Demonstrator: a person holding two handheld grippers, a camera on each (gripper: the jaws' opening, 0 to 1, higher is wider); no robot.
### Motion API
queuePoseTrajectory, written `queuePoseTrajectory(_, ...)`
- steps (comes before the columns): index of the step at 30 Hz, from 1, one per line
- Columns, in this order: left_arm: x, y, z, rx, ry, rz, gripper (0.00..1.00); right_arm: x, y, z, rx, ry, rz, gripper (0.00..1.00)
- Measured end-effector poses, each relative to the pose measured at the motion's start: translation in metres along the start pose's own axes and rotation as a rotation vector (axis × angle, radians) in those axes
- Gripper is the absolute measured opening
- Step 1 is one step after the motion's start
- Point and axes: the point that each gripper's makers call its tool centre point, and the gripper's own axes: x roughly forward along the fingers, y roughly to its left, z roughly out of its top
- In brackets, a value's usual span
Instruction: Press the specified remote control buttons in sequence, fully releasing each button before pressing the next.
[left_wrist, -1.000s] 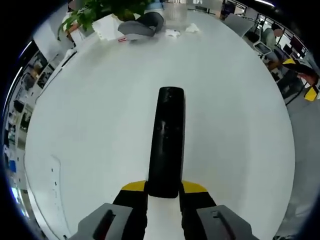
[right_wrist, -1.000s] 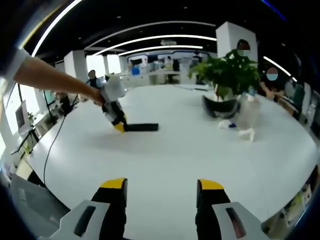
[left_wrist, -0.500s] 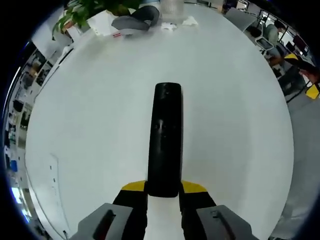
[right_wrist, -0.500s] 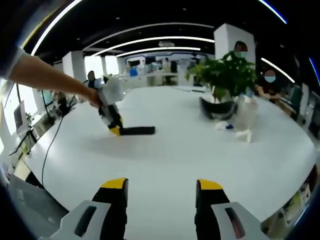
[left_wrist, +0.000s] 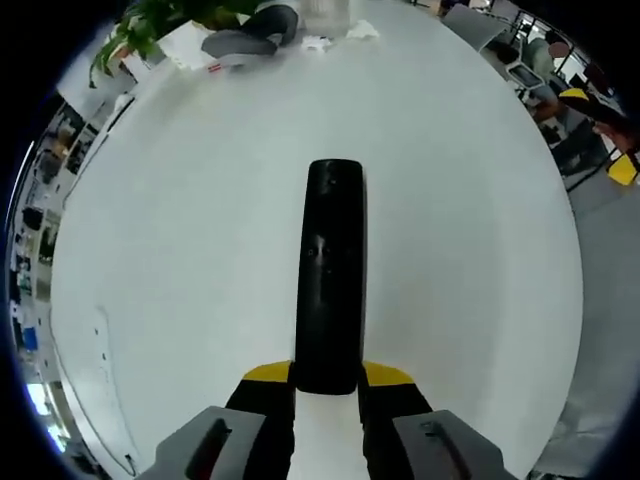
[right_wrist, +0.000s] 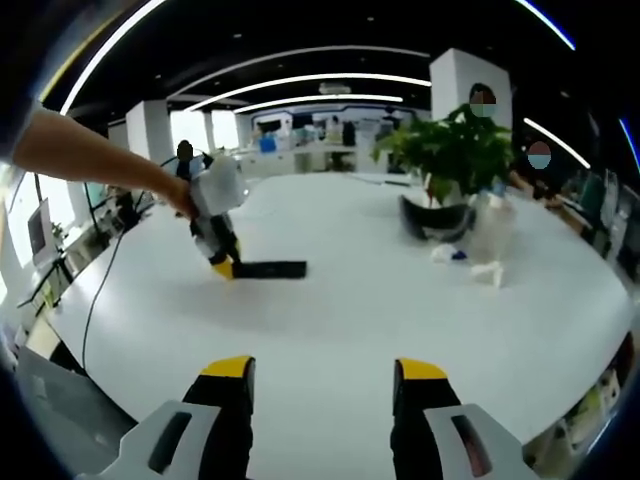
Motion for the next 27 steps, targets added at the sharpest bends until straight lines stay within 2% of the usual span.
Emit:
queuePoseTrajectory(7, 0.0, -0.014, -0.002, 0.015, 0.035, 0.001, 0.23, 0.0, 0.001, 0.0, -0.005, -0.001, 0.008, 0.53)
queuePoseTrajectory(27, -0.004, -0.054, -0.012, 0.002, 0.042, -0.002, 0.23, -0.002, 0.004, 0.002, 0.02, -0.014, 0.033, 0.53)
